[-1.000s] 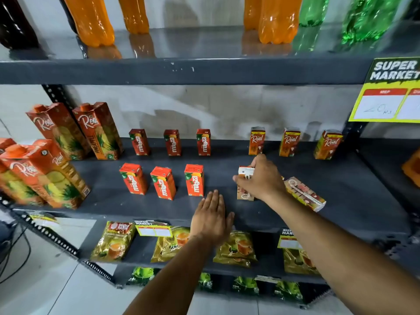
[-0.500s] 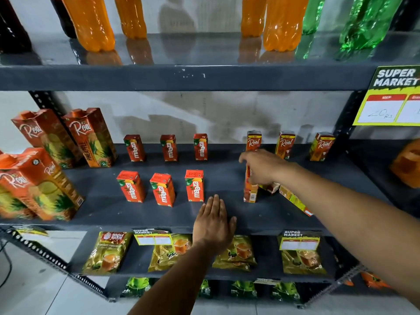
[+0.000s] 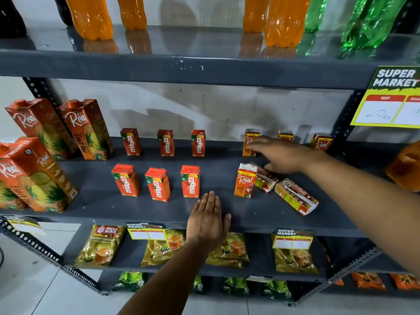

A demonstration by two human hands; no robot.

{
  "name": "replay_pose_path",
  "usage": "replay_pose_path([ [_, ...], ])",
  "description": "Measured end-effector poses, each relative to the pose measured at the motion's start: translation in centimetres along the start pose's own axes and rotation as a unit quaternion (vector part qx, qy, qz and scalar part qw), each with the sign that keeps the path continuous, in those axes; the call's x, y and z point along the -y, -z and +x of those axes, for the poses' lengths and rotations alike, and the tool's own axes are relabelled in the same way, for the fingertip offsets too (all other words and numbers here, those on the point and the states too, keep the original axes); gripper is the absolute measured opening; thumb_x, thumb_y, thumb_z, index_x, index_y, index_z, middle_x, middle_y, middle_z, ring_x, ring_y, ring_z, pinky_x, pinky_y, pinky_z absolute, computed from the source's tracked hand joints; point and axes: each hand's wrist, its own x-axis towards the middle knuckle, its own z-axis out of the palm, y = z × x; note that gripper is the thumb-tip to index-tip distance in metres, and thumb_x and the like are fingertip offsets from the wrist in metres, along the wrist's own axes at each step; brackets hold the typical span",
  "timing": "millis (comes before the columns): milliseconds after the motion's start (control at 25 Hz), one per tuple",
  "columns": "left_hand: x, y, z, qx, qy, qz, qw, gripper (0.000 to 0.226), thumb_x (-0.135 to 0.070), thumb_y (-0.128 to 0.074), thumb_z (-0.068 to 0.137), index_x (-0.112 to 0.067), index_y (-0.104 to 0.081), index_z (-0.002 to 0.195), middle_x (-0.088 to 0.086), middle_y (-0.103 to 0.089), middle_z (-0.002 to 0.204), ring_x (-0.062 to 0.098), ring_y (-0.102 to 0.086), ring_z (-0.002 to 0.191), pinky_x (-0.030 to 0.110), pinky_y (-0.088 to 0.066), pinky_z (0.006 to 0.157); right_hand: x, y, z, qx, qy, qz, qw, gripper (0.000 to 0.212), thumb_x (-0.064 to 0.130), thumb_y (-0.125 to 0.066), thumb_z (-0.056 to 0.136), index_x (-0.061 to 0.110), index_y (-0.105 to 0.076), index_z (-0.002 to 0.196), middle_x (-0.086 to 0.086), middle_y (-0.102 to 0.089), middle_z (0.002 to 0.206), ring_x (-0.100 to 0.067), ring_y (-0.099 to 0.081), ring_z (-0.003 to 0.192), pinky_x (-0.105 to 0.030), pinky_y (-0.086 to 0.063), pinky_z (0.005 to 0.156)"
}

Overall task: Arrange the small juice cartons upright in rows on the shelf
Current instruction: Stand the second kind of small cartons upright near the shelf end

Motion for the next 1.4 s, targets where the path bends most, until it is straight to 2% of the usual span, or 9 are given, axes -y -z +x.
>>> replay_pose_path([
  [280,-0.1,-0.4,0.2,-0.008,0.013,0.017,1.0,0.076,-0.053,-0.006,0.092,-0.004,-0.018,0.149,0.015,-0.016,0.159,0.025,-0.01,0.147,0.034,-0.002,0.117,-6.3,-7.4,-6.5,0.134,-0.298,0.128,0.937,0.085,0.051,-0.078,0.07,0.009,-0.044,0.137,-0.01,-0.059,0.129,-0.026,-0.058,0.111,-0.039,-0.048,0.094],
  [400,-0.2,-0.6,0.3,-0.012,0.017,0.021,1.0,0.084,-0.055,0.003,0.085,-0.004,-0.02,0.149,0.014,-0.017,0.159,0.024,-0.011,0.147,0.035,-0.005,0.118,-5.1,-9.9,-7.1,0.038,-0.331,0.201,0.921,0.09,0.057,-0.078,0.065,0.011,-0.046,0.135,-0.009,-0.058,0.132,-0.028,-0.056,0.116,-0.039,-0.049,0.092],
  [680,-0.5,-0.3,0.2,-0.014,0.017,0.031,0.999,0.088,-0.056,0.007,0.082,-0.005,-0.019,0.149,0.011,-0.015,0.16,0.022,-0.01,0.147,0.034,-0.005,0.118,-4.4,-10.9,-6.7,-0.091,-0.401,0.259,0.874,0.039,0.042,-0.074,0.066,0.018,-0.065,0.096,-0.006,-0.069,0.098,-0.027,-0.064,0.095,-0.033,-0.053,0.071],
  [800,-0.6,-0.4,0.3,-0.025,0.022,0.027,0.999,0.086,-0.055,0.003,0.084,-0.005,-0.024,0.148,0.012,-0.02,0.158,0.023,-0.015,0.146,0.035,-0.008,0.118,-4.7,-10.8,-7.4,-0.21,-0.417,0.327,0.822,0.04,0.037,-0.078,0.067,0.017,-0.065,0.098,-0.005,-0.071,0.097,-0.025,-0.064,0.097,-0.029,-0.049,0.071],
  [920,-0.5,-0.5,0.2,-0.019,0.025,0.029,0.999,0.086,-0.055,0.003,0.085,-0.005,-0.025,0.148,0.012,-0.021,0.158,0.023,-0.015,0.146,0.035,-0.01,0.118,-4.9,-11.0,-7.6,-0.237,-0.412,0.357,0.804,0.047,0.034,-0.08,0.065,0.017,-0.064,0.106,-0.004,-0.071,0.101,-0.023,-0.064,0.097,-0.03,-0.049,0.071],
  [1040,-0.6,-0.4,0.3,-0.019,0.027,0.033,0.999,0.086,-0.056,0.003,0.085,-0.005,-0.026,0.148,0.013,-0.022,0.158,0.024,-0.017,0.146,0.036,-0.011,0.118,-4.9,-10.8,-7.7,-0.155,-0.389,0.251,0.873,0.054,0.034,-0.078,0.066,0.025,-0.061,0.117,0.0,-0.067,0.108,-0.023,-0.061,0.099,-0.032,-0.049,0.072],
  [1160,-0.6,-0.4,0.3,-0.014,0.028,0.038,0.999,0.086,-0.055,0.004,0.085,-0.006,-0.024,0.148,0.012,-0.021,0.158,0.023,-0.016,0.146,0.036,-0.011,0.118,-5.5,-10.1,-7.6,-0.05,-0.267,-0.056,0.961,0.058,0.025,-0.071,0.073,0.034,-0.054,0.127,0.002,-0.054,0.126,-0.027,-0.046,0.12,-0.049,-0.037,0.1],
  [1240,-0.5,-0.5,0.3,-0.013,0.029,0.037,0.999,0.085,-0.056,0.003,0.085,-0.005,-0.024,0.148,0.012,-0.021,0.158,0.024,-0.016,0.146,0.036,-0.012,0.118,-6.3,-9.4,-7.5,-0.058,-0.139,-0.201,0.968,0.05,0.013,-0.069,0.078,0.032,-0.059,0.123,-0.001,-0.055,0.125,-0.03,-0.042,0.124,-0.059,-0.027,0.105],
  [1400,-0.5,-0.6,0.3,-0.011,0.028,0.039,0.999,0.085,-0.056,0.003,0.086,-0.006,-0.024,0.148,0.012,-0.02,0.158,0.024,-0.015,0.146,0.036,-0.012,0.119,-7.8,-8.2,-7.5,-0.05,0.075,-0.392,0.915,0.038,0.009,-0.08,0.068,0.03,-0.074,0.1,-0.008,-0.066,0.112,-0.037,-0.053,0.121,-0.056,-0.04,0.102],
])
